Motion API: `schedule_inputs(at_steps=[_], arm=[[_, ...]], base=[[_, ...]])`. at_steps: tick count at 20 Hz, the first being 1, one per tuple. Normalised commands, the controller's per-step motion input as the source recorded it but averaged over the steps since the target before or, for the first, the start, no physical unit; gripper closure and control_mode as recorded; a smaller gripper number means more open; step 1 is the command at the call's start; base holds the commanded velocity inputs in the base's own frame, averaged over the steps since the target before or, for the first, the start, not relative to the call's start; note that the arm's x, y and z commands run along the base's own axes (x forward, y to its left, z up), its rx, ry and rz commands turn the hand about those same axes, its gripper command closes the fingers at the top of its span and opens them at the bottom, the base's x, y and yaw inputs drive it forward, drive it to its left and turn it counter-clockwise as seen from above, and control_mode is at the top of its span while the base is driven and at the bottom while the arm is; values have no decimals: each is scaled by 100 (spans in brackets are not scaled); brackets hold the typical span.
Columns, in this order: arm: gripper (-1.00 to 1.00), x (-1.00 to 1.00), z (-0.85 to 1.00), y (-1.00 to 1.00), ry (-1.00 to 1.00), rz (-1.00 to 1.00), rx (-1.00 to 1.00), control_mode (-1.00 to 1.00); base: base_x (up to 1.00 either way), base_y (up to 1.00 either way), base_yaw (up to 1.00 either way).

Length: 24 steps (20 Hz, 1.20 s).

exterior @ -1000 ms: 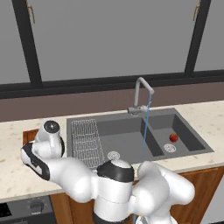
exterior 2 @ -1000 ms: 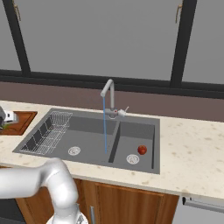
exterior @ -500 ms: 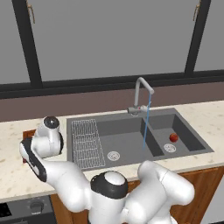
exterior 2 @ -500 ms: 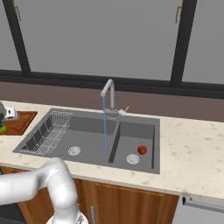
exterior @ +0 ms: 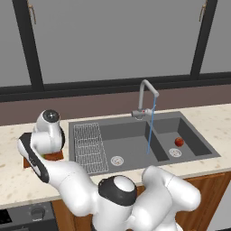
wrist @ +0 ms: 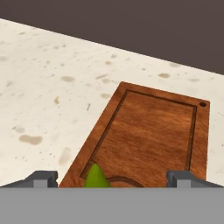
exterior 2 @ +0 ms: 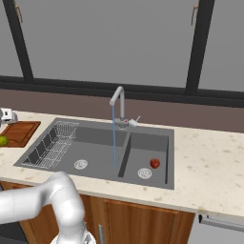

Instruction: Pick the apple, pear from the sink and place them on the cutting board to airdry. Then turn off the sink faucet.

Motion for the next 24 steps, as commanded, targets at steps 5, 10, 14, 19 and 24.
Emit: schedule_inputs(at_steps=[5,10,14,19,24], arm=[[-100,-38,1,0,-4,0,0,-100],[-100,-56,28,-9,-8,0,0,-100],[-100,-63,68,-28,-7,-1,0,-100],[-100,-67,54,-35,-3,-4,0,-100],[-100,-71,50,-52,-1,-7,0,-100]], base=[[0,0,0],[0,0,0],[0,0,0],[0,0,0],[0,0,0]])
